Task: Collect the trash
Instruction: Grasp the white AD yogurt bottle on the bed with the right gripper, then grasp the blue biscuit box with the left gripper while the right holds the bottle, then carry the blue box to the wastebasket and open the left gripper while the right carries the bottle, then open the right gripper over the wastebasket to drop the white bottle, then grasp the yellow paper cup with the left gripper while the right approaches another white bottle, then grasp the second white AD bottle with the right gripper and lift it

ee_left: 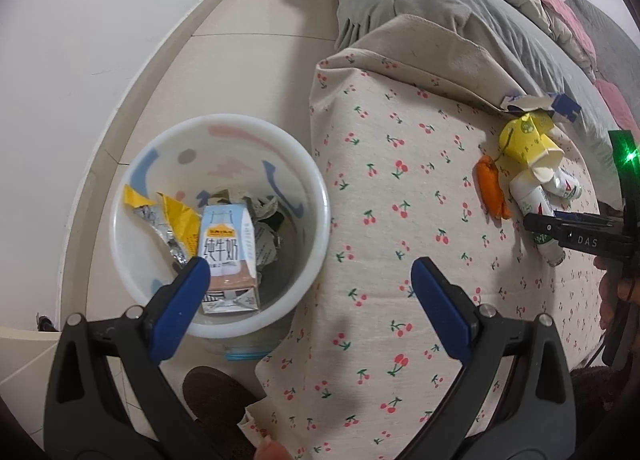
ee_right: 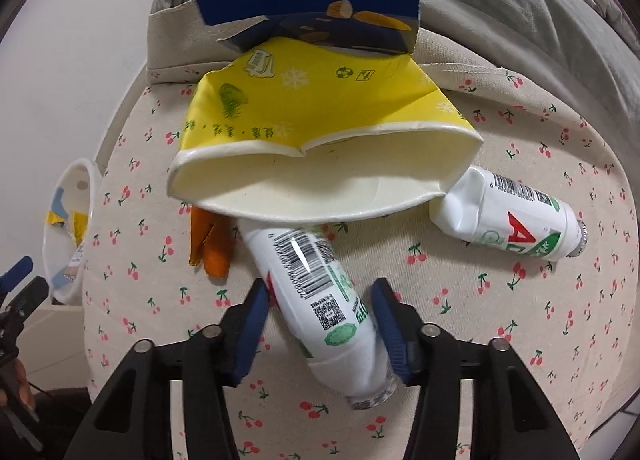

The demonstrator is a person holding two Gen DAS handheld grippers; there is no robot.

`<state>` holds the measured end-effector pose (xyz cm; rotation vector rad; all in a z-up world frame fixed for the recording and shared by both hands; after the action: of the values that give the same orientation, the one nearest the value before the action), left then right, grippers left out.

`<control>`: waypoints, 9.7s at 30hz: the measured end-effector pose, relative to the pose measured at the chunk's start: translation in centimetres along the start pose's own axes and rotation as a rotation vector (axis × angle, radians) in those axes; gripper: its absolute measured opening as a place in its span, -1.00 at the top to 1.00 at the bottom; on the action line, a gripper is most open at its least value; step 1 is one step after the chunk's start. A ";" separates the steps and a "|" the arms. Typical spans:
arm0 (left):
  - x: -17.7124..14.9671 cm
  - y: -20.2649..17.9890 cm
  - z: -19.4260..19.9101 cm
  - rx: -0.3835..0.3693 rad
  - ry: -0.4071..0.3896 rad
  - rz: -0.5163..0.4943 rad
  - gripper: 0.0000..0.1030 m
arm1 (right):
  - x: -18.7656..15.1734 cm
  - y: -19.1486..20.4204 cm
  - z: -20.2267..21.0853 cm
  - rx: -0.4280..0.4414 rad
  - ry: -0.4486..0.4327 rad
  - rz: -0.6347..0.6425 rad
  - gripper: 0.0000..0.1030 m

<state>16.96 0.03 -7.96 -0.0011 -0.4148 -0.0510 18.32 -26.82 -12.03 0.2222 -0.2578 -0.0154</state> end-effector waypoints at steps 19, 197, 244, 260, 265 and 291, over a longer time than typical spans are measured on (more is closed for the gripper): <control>1.1 -6.1 -0.4 -0.060 0.031 -0.022 -0.94 | -6.3 -1.4 7.2 0.098 -0.105 0.027 0.23; -0.6 10.6 1.1 0.063 -0.032 0.162 -0.84 | 0.9 15.2 4.4 0.194 -0.233 0.149 -0.46; 3.9 -15.6 -0.4 -0.122 -0.053 -0.287 -0.85 | -3.2 -12.5 11.0 0.026 -0.263 -0.308 -0.46; 5.2 -23.0 -2.3 -0.164 -0.047 -0.443 -0.06 | -2.2 -15.5 9.7 0.003 -0.227 -0.388 -0.46; 4.6 -22.7 -3.0 -0.184 0.015 -0.420 0.54 | -1.9 -15.6 9.2 0.014 -0.221 -0.412 -0.46; 5.6 -15.4 2.3 -0.212 -0.114 -0.264 0.68 | 2.0 -14.3 2.1 0.156 -0.232 -0.650 -0.47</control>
<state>20.44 -15.63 -3.74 -0.1586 -0.5204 -0.3562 19.93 -41.27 -12.72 0.4532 -0.4096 -0.6697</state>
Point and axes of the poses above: each gripper's, at about its wrist camera, not at the fingertips, and z roughly against the way its jaws point, y to its left, x to its top, the point moved 5 cm from there along -z, roughly the way its jaws point, and after that the axes turned 7 degrees about x, right-handed, at the moved point
